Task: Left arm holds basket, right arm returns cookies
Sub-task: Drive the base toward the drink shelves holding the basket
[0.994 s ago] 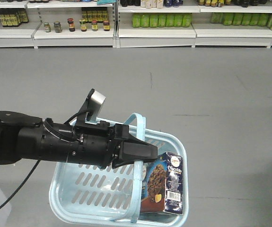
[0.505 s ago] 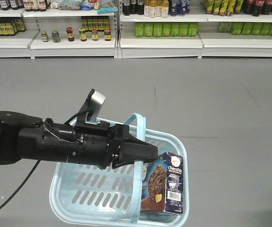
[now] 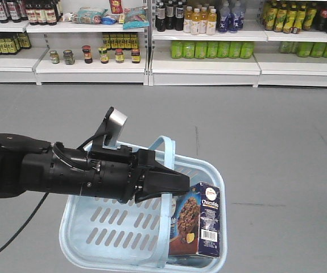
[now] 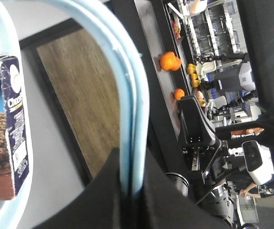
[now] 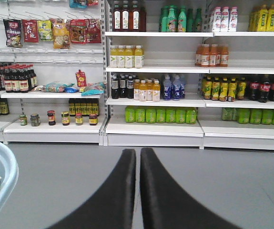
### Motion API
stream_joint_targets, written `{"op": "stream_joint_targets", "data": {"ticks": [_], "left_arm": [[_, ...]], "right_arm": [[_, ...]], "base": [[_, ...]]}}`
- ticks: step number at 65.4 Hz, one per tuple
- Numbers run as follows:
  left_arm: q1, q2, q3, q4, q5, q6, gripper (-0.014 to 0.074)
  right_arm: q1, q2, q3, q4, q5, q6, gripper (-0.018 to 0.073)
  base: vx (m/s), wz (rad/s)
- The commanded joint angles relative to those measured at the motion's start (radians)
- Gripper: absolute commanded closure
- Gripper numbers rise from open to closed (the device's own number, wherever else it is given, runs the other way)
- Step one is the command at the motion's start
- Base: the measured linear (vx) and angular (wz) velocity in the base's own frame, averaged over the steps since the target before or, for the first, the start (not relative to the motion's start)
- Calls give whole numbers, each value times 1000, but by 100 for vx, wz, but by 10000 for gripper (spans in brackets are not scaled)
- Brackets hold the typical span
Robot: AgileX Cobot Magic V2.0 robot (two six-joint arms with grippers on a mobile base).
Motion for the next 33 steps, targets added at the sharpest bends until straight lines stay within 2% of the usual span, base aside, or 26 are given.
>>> {"op": "stream_joint_targets", "data": {"ticks": [1, 33], "left_arm": [[-5, -43, -34, -120, 60, 4, 599], [-5, -43, -34, -120, 62, 4, 599]], "right_arm": [[-8, -13, 17, -5, -76, -6, 566], [-8, -13, 17, -5, -76, -6, 566]], "base": [[48, 7], [46, 3]]}}
